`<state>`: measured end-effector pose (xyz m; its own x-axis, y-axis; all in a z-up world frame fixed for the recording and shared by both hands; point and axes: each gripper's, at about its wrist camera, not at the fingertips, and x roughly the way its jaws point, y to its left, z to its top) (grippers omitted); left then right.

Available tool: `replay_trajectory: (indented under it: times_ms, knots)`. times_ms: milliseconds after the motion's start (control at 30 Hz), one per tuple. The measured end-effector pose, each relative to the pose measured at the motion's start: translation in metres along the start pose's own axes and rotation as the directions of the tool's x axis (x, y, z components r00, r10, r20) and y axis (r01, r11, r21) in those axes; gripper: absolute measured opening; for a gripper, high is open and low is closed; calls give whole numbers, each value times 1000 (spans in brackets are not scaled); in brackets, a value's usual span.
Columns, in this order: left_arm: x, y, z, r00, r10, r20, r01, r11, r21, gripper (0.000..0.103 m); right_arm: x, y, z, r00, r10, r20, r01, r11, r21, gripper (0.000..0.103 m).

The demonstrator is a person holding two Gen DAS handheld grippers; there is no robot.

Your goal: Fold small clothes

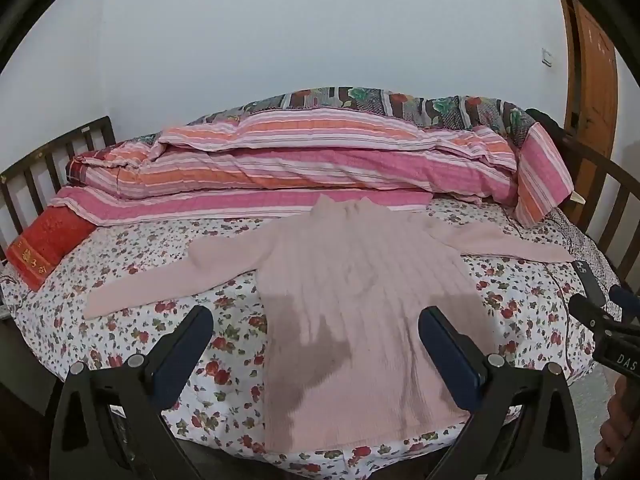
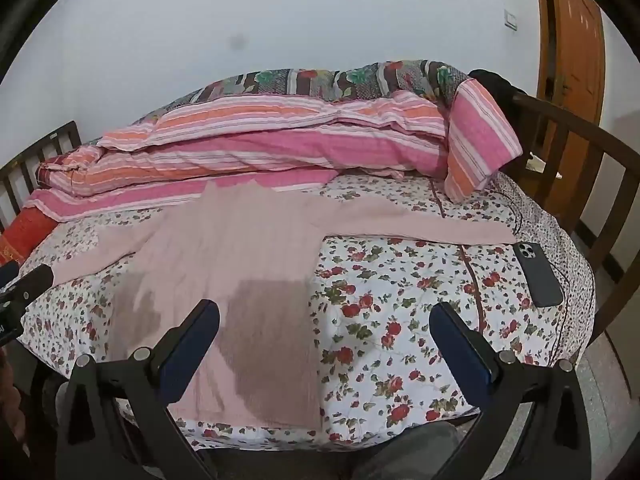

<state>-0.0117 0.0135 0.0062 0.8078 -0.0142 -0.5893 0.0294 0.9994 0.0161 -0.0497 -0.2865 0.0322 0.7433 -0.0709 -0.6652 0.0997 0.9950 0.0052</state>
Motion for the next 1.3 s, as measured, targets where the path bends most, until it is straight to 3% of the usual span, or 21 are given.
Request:
replay_trajectory:
  times_ms: [1300]
  knots:
    - [-6, -1, 0, 1000, -4, 19, 4, 1000, 17, 103, -9, 7, 2, 999, 37, 18, -37, 999, 6, 103]
